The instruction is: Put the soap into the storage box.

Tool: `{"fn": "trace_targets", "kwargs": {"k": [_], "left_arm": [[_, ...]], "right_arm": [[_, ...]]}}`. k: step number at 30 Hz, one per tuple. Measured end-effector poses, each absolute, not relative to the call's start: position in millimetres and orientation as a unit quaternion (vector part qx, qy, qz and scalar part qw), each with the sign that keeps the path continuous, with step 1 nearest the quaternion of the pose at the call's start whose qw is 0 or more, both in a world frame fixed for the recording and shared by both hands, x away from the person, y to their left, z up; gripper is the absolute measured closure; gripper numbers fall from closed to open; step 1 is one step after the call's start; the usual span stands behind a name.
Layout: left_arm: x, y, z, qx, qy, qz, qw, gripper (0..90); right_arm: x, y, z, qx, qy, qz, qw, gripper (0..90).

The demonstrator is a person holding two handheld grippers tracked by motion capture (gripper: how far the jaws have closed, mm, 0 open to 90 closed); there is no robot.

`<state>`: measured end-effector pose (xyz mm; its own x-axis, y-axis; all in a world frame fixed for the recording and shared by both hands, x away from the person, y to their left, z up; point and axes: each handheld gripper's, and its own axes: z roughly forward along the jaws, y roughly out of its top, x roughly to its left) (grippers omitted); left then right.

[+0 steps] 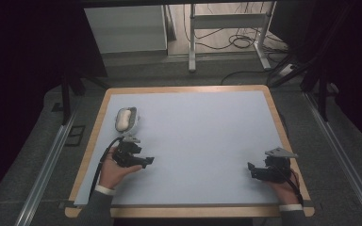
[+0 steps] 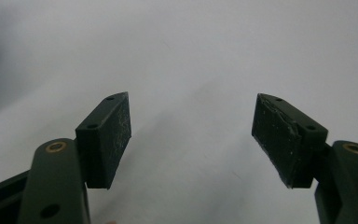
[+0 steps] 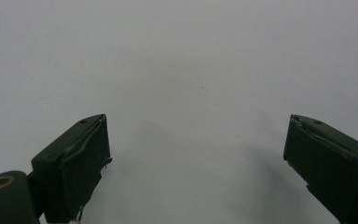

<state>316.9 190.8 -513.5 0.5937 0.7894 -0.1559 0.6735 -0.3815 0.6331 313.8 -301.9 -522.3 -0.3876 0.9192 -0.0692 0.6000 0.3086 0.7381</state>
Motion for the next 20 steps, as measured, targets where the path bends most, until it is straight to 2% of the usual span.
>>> {"fn": "trace_targets", "kwargs": {"k": [6, 20], "left_arm": [[305, 190, -521, 0.827, 0.438, 0.076, 0.346, 28.1], [303, 197, -521, 0.82, 0.441, 0.089, 0.353, 26.4]], "right_arm": [[314, -301, -523, 0.493, 0.771, 0.318, 0.249, 6.7], [313, -301, -516, 0.483, 0.767, 0.331, 0.262, 6.7]]}}
